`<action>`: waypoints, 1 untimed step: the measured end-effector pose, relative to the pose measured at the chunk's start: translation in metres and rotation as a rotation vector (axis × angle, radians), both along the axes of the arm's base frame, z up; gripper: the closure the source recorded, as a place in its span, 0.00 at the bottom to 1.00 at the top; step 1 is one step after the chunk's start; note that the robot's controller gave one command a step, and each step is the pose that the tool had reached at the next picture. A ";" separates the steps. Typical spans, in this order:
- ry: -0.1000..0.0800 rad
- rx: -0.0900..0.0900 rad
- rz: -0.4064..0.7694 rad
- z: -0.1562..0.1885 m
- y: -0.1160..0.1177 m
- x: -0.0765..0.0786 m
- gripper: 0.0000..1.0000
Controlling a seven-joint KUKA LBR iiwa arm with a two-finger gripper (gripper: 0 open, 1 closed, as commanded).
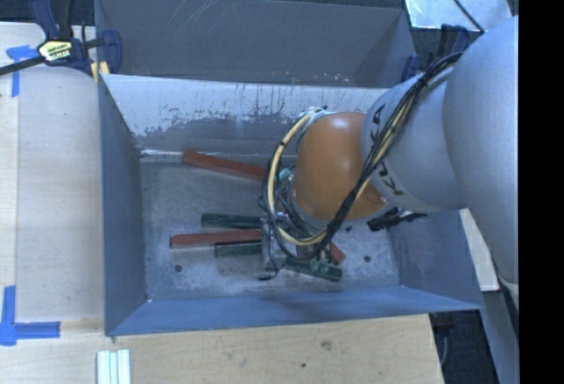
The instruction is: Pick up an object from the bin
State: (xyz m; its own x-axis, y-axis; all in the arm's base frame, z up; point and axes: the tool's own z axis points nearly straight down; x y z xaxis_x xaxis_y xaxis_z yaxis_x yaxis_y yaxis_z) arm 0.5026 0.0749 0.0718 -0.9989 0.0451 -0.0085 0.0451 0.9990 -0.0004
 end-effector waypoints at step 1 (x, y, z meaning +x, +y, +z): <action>0.000 0.000 0.000 0.000 0.000 0.000 1.00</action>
Offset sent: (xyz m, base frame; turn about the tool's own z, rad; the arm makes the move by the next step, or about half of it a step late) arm 0.0000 -0.0001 0.1047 0.0000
